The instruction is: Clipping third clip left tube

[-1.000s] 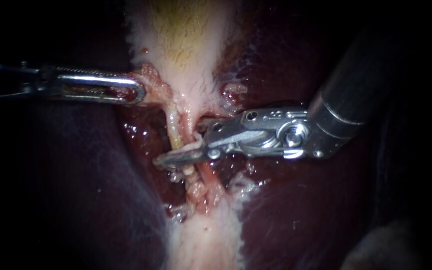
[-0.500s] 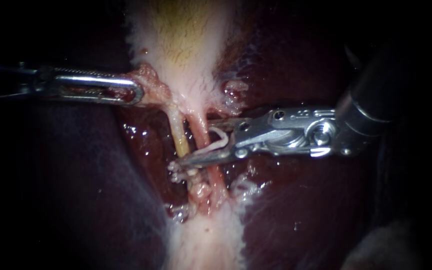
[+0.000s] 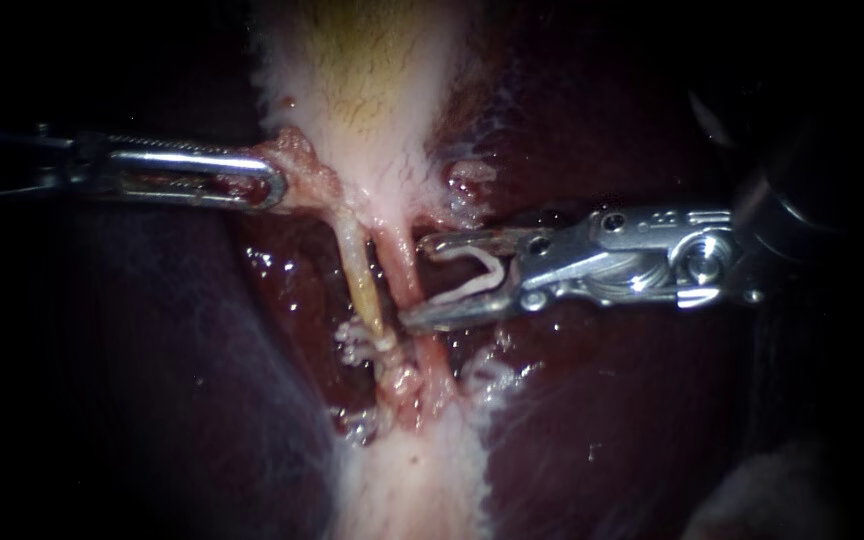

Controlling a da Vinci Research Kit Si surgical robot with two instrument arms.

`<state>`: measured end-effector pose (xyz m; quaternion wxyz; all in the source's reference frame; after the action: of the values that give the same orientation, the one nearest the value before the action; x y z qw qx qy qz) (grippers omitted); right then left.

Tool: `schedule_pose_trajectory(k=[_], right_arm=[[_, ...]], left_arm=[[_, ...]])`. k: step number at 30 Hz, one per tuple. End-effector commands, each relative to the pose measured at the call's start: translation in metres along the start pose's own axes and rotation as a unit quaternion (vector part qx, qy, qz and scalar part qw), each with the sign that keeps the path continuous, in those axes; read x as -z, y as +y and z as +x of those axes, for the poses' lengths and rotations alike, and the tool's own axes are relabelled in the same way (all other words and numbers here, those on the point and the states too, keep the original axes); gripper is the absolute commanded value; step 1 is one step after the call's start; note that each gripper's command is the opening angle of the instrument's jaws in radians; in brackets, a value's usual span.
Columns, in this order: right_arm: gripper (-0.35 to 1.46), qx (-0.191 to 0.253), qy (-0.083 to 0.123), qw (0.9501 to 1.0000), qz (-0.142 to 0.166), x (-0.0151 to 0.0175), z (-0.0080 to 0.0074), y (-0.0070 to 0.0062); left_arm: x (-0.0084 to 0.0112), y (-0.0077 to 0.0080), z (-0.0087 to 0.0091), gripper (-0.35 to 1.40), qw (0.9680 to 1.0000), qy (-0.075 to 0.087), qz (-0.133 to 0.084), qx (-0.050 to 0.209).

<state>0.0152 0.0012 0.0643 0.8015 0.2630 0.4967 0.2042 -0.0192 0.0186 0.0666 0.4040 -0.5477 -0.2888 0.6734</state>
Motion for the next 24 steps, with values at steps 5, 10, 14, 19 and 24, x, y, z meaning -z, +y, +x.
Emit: schedule_pose_trajectory(k=[5, 10, 14, 19, 24], right_arm=[[0.50, -0.001, 0.009, 0.9999, 0.013, -0.0004, 0.0007, -0.0010], [0.50, -0.001, 0.011, 0.9997, 0.022, -0.0015, 0.0014, -0.0013], [0.50, -0.002, 0.010, 0.9996, 0.025, -0.0025, 0.0016, -0.0011], [0.49, 0.004, 0.010, 0.9996, 0.027, -0.0037, 0.0011, -0.0006], [0.49, -0.002, 0.008, 0.9997, 0.025, -0.0043, 0.0002, 0.0002]], left_arm=[[-0.0001, 0.0000, 0.0000, -0.35, 1.0000, 0.000, 0.000, 0.000], [0.0000, 0.0000, 0.0001, -0.35, 1.0000, 0.000, 0.000, 0.000], [0.0001, 0.0000, 0.0001, -0.35, 1.0000, 0.000, 0.000, 0.000], [0.0002, 0.0000, 0.0002, -0.35, 1.0000, 0.000, -0.001, 0.001], [0.0005, 0.0001, 0.0004, -0.35, 1.0000, -0.001, -0.001, 0.001]])
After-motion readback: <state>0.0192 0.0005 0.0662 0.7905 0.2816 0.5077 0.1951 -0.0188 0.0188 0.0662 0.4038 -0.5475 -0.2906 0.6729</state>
